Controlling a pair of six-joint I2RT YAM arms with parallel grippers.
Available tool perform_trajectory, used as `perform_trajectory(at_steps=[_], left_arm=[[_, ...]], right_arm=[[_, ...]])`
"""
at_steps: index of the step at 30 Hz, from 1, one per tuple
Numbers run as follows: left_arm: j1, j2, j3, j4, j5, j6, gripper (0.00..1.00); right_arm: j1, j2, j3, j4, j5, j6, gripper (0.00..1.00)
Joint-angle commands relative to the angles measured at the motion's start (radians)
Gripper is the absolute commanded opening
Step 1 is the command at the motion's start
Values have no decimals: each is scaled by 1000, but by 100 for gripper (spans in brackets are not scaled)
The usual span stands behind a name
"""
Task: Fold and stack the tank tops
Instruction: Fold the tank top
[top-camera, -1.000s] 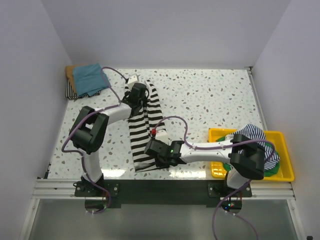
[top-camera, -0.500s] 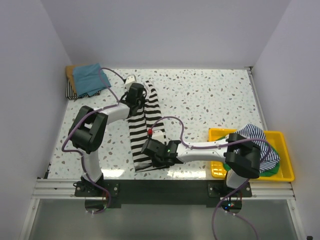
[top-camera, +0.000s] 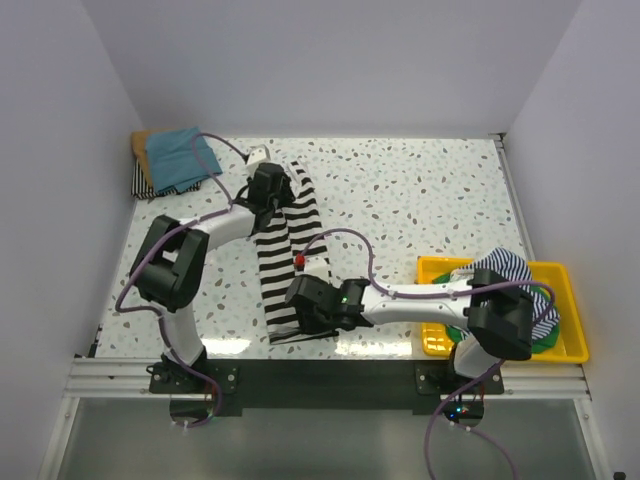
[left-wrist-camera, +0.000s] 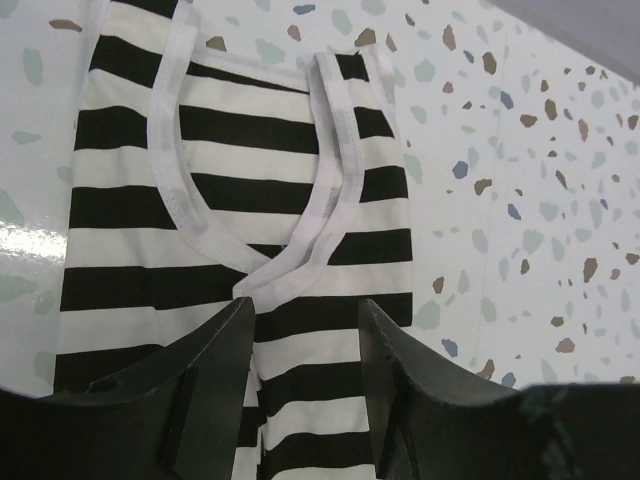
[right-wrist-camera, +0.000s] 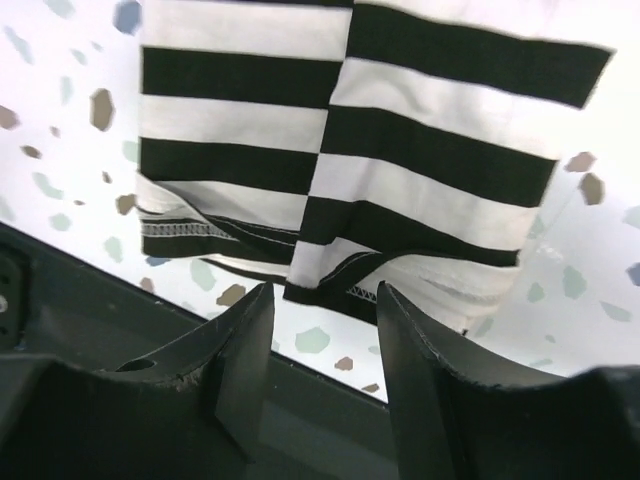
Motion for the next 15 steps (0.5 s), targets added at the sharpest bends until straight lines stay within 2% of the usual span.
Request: perform_trajectory(at_steps=[1,5,6,8,11,12,15], left_arm=[[9,-113,33,-13,-1,-21,51],[9,-186,31,-162,-33,-88,53],[9,-205,19,-258,-45,-102,53],[9,-268,-22,-331,-55,-162,53],[9,-390,-163,-429,-59,-217,52],[9,-427,-250,-440,-48,-231,52],[6,-550,-385,-484,14,-231,56]], right_arm=[[0,-117,50,-55,87,-35,50],[-48,-180,12,-109,147,-32,50],[-67,-193,-8,-108,129,-32,50],[-134,-244,-89,-68,84,-38,50],[-206,-305,-186,10,-20,-60,50],[-216,-315,-200,26,-38,-71,51],[-225,-329,-228,62,-101,-98,53]])
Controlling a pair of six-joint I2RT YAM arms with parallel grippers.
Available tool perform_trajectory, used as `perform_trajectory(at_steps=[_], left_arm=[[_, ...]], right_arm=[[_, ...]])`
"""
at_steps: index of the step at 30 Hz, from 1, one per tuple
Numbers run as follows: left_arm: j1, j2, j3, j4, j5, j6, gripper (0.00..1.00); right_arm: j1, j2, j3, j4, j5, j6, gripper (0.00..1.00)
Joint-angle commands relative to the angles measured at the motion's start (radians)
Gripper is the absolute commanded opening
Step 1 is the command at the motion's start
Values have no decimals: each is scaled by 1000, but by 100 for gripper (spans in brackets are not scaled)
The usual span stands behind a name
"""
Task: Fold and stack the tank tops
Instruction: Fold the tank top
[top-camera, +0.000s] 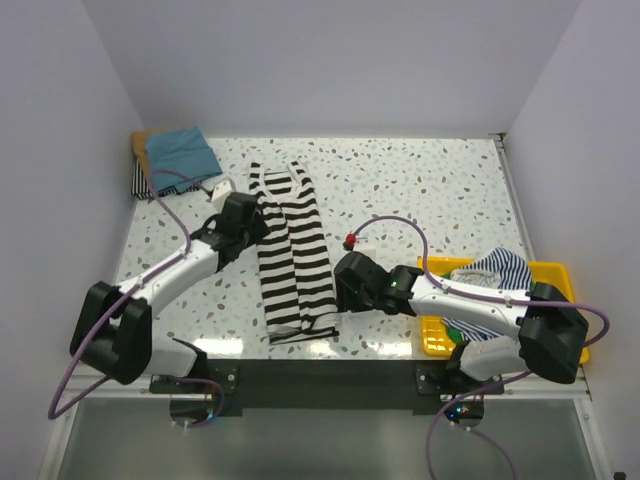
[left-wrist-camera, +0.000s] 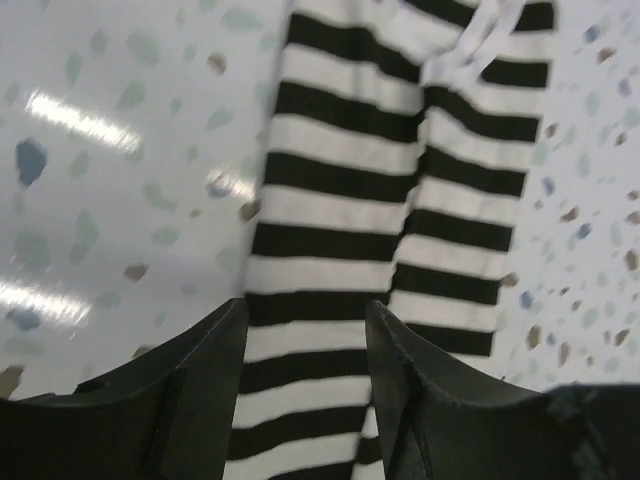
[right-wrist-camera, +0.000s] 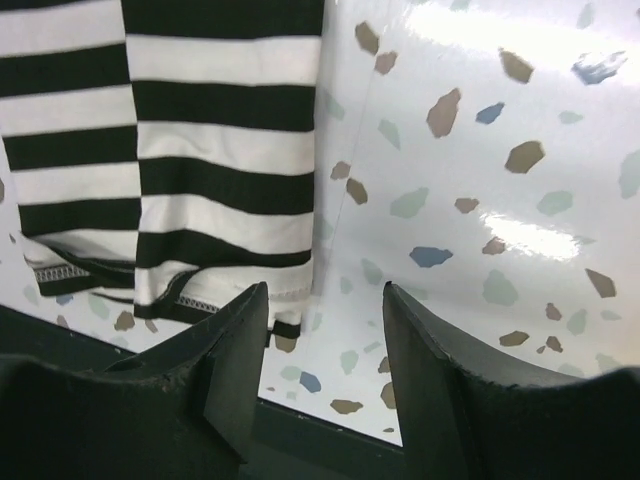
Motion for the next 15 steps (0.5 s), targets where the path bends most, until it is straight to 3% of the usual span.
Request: perform_trajectory(at_steps=[1,5,15], left_arm=[[2,-139,-144,-138,66,-55,56],[-21,-268,-326,-152,172,-88,56],[-222,-343,-437,-273,249,-262,52]], right_arm=[[5,-32,-23,88,-113,-52,54],[3,-26,-55,114,-141,-43,55],[1,43,-129,244,-215,5,55]])
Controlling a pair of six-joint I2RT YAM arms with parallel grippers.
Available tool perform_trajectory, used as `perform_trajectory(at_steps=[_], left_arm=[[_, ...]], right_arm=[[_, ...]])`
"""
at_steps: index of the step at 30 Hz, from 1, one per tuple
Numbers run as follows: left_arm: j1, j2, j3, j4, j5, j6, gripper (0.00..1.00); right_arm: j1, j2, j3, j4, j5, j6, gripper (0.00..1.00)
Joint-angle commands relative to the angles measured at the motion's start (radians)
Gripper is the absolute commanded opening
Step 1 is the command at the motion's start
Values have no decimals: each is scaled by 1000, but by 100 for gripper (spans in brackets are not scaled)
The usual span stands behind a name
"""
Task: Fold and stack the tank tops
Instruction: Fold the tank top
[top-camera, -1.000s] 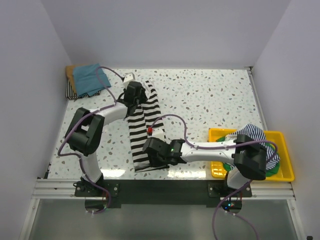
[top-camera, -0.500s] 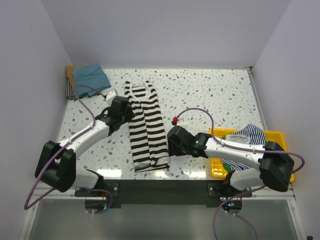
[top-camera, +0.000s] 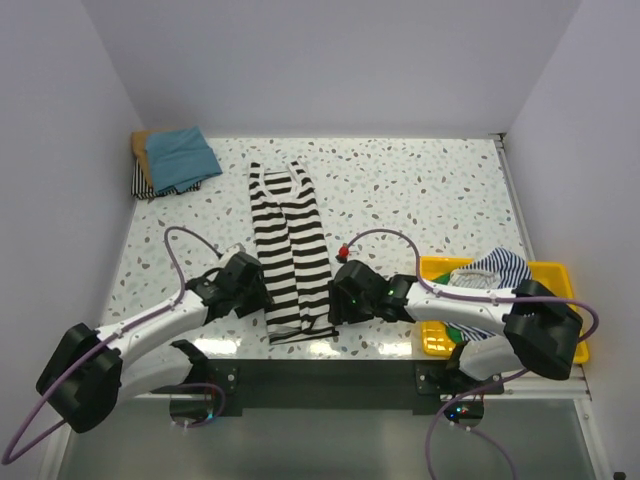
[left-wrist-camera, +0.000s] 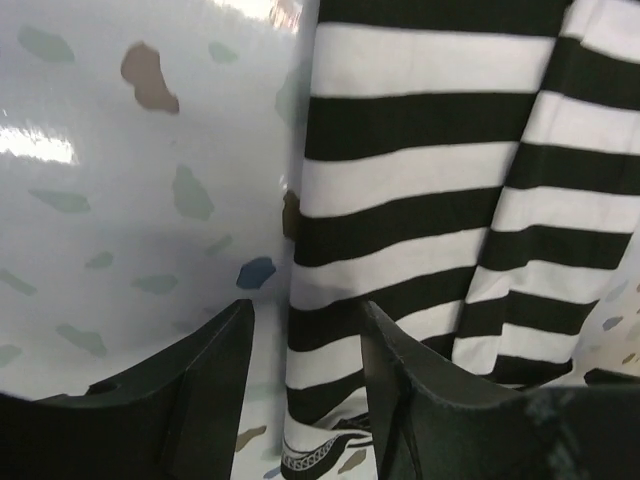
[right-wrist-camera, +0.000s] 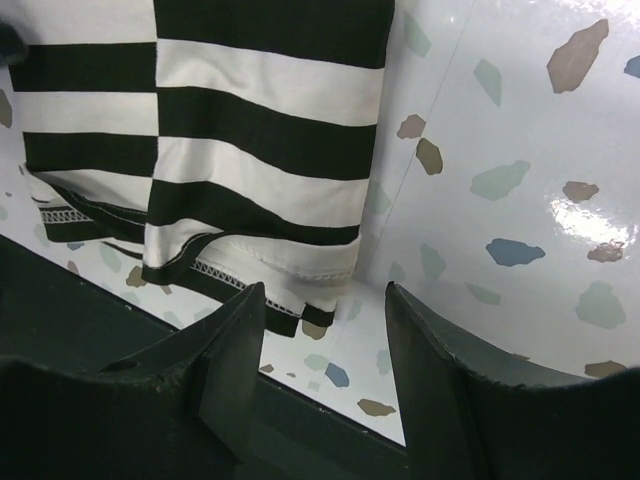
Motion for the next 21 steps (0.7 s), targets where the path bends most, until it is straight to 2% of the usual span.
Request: perform_trajectory(at_steps=[1,13,21], left_arm=[[-41,-30,-40,-62,41,-103,51],[-67,-145,-107,-145,131,-150,50],[-71,-166,-140,-168,199,-135,46]], right_arm=[[-2,20,-22,89,-27,17,55],[-4,69,-70,163,-53,43,53],[-4,80,-79,178,-63,54,45]])
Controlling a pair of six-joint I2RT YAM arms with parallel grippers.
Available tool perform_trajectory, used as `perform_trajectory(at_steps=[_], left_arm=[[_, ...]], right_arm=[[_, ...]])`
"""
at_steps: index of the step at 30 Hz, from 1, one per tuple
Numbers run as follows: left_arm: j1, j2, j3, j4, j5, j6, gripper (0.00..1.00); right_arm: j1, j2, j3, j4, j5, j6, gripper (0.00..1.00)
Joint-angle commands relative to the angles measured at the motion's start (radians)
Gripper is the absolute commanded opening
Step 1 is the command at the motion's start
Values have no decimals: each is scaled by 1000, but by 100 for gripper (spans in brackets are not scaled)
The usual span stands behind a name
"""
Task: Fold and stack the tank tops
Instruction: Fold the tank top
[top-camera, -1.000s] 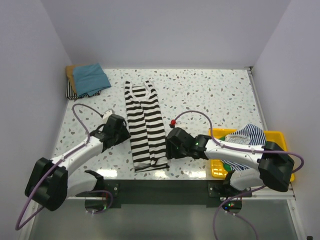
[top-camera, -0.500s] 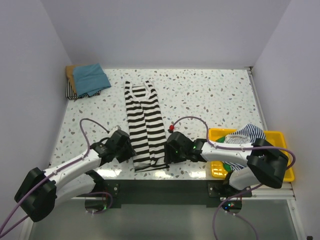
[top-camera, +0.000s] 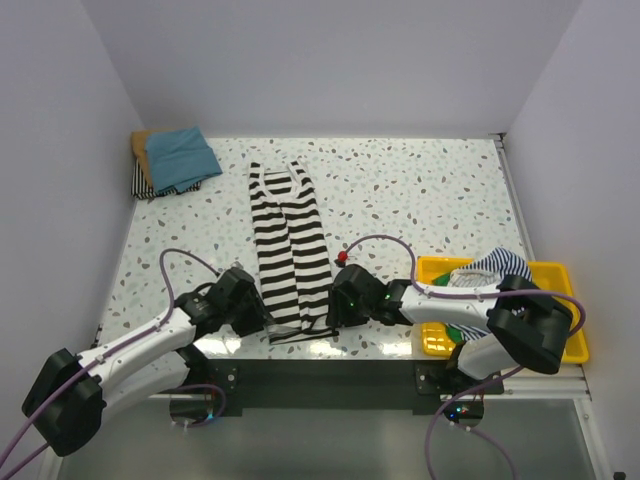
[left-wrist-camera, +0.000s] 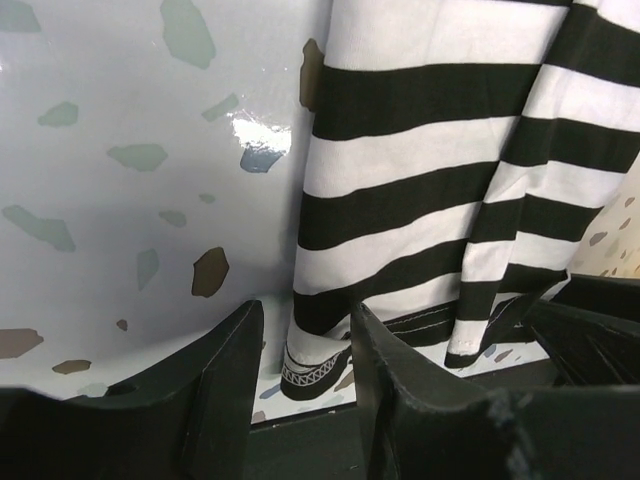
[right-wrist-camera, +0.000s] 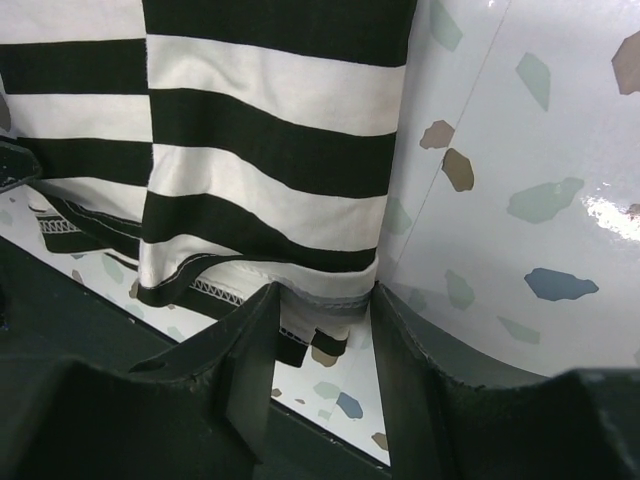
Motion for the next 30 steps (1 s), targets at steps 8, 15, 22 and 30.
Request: perform_trajectory(at_steps=[8,15,22,30], left_arm=[[-29,49,-63,-19,88,8,41],[-35,71,-85,20,128,33,17],[-56,6,-68,-83,147,65,0],[-96,-155,10,-301,121,66,0]], right_arm=[[-2,7,-11,9,2,20,31],[-1,28,12,0,-16,7,8],[69,-24,24,-89,-3,20,0],[188,-172,66,-276,121,95,0]])
